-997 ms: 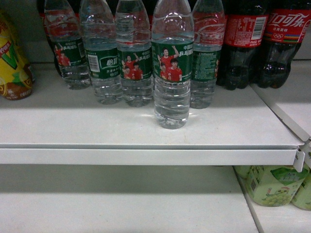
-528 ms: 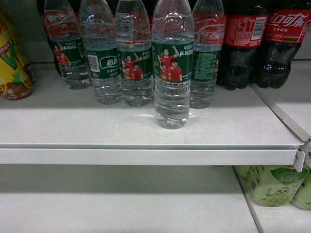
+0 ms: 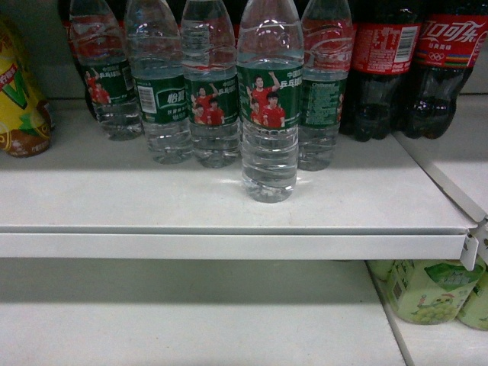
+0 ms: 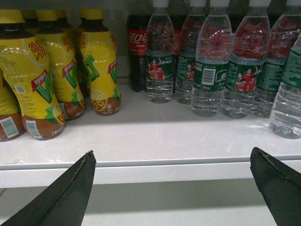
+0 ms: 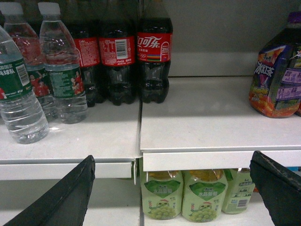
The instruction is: Move water from second to third shelf
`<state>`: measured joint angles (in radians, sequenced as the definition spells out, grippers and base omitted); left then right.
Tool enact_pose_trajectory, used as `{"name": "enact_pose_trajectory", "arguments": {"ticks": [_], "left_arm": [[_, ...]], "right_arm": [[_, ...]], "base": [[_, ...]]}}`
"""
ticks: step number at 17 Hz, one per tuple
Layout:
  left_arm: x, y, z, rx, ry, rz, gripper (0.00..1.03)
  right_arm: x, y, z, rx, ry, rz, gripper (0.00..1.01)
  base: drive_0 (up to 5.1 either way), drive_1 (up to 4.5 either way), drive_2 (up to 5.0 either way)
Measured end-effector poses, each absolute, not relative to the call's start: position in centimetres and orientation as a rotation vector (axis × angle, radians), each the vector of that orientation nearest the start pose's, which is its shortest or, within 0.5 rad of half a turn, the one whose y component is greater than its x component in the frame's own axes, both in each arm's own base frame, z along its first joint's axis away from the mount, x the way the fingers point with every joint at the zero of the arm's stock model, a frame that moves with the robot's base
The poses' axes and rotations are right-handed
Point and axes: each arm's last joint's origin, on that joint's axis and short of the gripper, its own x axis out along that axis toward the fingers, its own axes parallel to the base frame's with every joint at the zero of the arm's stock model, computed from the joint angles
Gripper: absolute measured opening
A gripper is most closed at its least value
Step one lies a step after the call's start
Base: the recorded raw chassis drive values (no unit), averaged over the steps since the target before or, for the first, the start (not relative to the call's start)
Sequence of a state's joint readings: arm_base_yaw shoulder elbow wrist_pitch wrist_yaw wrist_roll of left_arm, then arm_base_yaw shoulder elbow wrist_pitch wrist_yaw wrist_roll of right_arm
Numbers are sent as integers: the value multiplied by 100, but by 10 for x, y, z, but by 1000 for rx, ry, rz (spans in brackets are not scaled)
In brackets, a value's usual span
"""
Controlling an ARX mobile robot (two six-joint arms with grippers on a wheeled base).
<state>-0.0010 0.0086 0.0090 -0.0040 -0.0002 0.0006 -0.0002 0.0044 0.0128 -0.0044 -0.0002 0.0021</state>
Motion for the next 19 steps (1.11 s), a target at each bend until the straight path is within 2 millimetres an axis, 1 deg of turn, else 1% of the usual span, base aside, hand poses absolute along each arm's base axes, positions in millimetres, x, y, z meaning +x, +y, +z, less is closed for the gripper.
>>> {"name": "enact_pose_trajectory", "arguments": {"ticks": [7, 8, 9, 10, 11, 12, 13, 14, 15, 17, 19], "left_arm": [[98, 0, 166, 1, 4, -1, 98], [98, 0, 166, 1, 4, -1, 98], [98, 0, 166, 1, 3, -2, 98], [98, 0, 166, 1, 4, 0, 98], [98, 0, 166, 1, 3, 0, 98], [98, 0, 166, 1, 3, 0, 98], [98, 0, 166, 1, 3, 0, 98], [98, 0, 166, 1, 3, 0, 98], [98, 0, 166, 1, 3, 0, 98], [98, 0, 166, 1, 3, 0, 98], [98, 0, 166, 1, 3, 0, 98]], "right_arm": [[97, 0, 167, 2, -4, 0, 98], [97, -1, 165, 23, 56, 17, 98], [100, -3, 164, 142, 221, 76, 98], [103, -5, 166, 198, 238, 88, 98], [106, -7, 177, 218, 199, 106, 98], [112, -12, 197, 213, 136, 96, 98], [117, -15, 205, 210, 118, 88, 98], [127, -18, 217, 205, 97, 86, 98], [133, -19, 224, 202, 86, 91, 98], [149, -16, 245, 174, 37, 121, 98], [158, -8, 243, 170, 60, 147, 98]], "base": [[0, 0, 0], [0, 0, 0], [0, 0, 0], [0, 0, 0], [0, 0, 0], [0, 0, 0], [0, 0, 0], [0, 0, 0], [0, 0, 0], [0, 0, 0], [0, 0, 0]]}}
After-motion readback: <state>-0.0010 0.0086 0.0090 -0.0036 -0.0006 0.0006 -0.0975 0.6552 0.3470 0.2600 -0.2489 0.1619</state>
